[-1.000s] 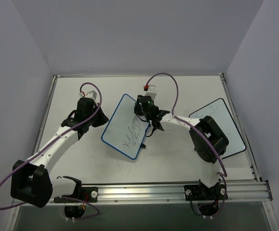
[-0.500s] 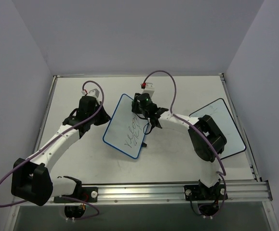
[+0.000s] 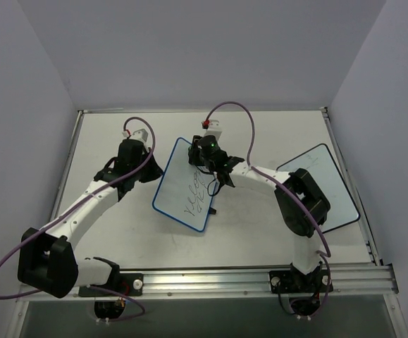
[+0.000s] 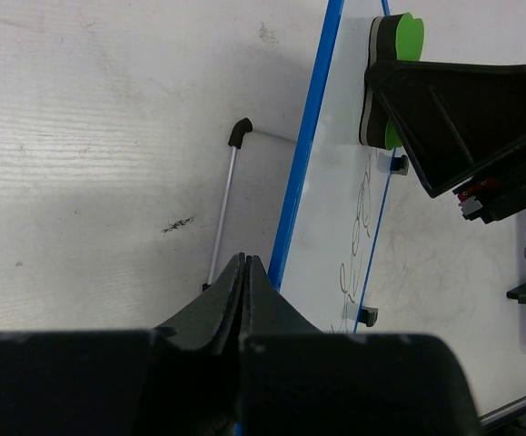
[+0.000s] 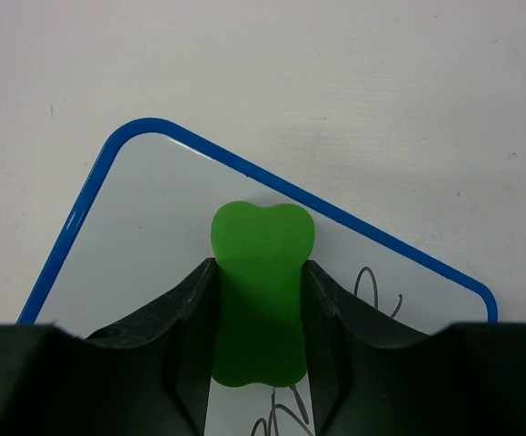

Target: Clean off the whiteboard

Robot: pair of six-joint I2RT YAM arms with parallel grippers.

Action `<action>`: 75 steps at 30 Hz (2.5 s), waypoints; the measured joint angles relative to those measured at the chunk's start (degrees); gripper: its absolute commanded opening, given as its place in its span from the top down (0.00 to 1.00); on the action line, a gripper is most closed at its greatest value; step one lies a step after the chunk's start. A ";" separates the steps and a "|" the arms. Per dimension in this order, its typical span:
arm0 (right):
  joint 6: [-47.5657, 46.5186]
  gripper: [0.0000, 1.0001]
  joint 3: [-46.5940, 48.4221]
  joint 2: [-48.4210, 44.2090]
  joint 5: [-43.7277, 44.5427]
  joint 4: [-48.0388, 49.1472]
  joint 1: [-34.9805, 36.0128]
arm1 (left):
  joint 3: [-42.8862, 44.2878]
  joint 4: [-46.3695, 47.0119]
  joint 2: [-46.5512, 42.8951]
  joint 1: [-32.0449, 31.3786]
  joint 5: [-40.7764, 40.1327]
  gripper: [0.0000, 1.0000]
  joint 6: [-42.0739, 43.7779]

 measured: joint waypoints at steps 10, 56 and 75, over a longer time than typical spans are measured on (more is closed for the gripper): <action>1.16 1.00 -5.31 -1.70 -0.07 3.17 -0.35 | 0.70 -0.07 0.83 -0.09 -0.22 0.98 0.20; 4.42 1.00 -16.90 -7.80 11.39 9.09 7.93 | 7.26 0.72 8.24 1.31 -4.76 0.24 -0.57; 4.76 1.00 -24.00 -10.25 9.05 9.60 4.79 | 7.26 9.05 14.03 1.44 14.38 0.55 -4.37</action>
